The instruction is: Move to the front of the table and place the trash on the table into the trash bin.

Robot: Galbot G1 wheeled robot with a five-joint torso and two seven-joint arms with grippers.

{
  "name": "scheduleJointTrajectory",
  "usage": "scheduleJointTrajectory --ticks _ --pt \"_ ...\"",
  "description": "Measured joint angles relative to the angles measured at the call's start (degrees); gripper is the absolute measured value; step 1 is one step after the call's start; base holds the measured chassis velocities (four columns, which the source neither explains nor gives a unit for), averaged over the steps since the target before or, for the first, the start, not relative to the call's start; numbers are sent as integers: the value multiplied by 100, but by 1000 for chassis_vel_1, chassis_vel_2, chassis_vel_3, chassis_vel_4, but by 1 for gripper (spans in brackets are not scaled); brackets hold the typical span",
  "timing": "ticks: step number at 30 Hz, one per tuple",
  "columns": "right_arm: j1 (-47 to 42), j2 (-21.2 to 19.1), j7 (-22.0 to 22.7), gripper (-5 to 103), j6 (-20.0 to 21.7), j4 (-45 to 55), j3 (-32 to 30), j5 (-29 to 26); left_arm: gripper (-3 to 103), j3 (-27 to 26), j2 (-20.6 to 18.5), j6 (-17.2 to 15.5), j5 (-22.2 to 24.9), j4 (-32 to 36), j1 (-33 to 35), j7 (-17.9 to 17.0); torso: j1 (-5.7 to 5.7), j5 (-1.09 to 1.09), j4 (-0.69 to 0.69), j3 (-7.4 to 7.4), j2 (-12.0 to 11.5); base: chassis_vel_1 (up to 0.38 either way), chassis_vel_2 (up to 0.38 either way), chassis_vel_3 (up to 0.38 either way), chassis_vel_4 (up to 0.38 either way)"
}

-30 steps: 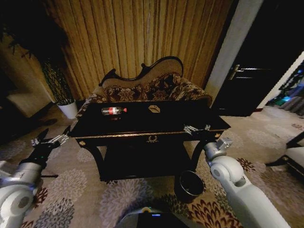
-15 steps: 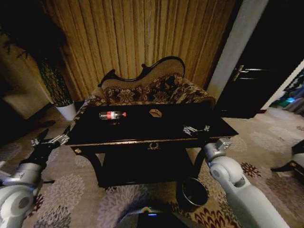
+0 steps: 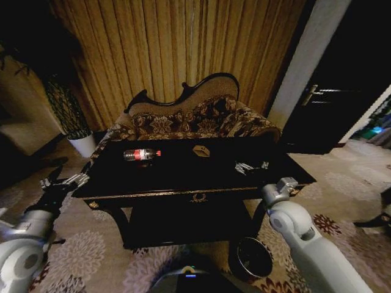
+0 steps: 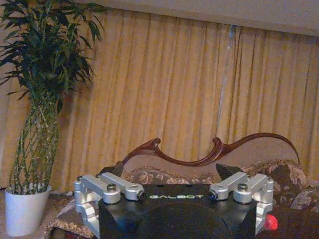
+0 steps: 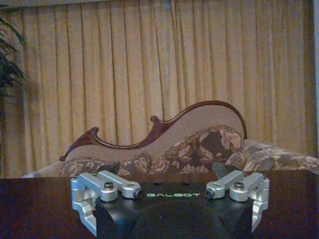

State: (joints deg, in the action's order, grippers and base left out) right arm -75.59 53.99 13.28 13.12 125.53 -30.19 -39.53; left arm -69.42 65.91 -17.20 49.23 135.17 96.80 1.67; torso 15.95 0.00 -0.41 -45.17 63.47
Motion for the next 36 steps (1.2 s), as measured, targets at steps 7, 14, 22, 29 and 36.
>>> scheduleJointTrajectory --ticks 7,14,22,29,36 --pt "284 -501 -3 100 90 -79 363 -375 100 4 28 2 0 41 6 -2 -2 0 0 1 1 0 0 0 0" --pt "646 -672 -18 100 107 -327 709 -487 100 19 121 -3 -22 110 2 -5 -1 0 0 1 1 0 0 0 0" --pt "1938 -817 21 100 285 -858 1620 -896 100 -16 156 -57 -33 209 33 -25 -1 0 2 0 1 0 0 0 0" --pt "2765 -639 475 100 857 -1088 2259 -1322 100 -80 158 -86 -33 239 49 -48 -1 -1 -1 0 1 0 0 0 0" --pt "3454 -351 653 100 1144 -1622 3007 -1335 100 -97 218 -107 -39 299 89 -68 0 0 0 0 0 0 0 0 0"
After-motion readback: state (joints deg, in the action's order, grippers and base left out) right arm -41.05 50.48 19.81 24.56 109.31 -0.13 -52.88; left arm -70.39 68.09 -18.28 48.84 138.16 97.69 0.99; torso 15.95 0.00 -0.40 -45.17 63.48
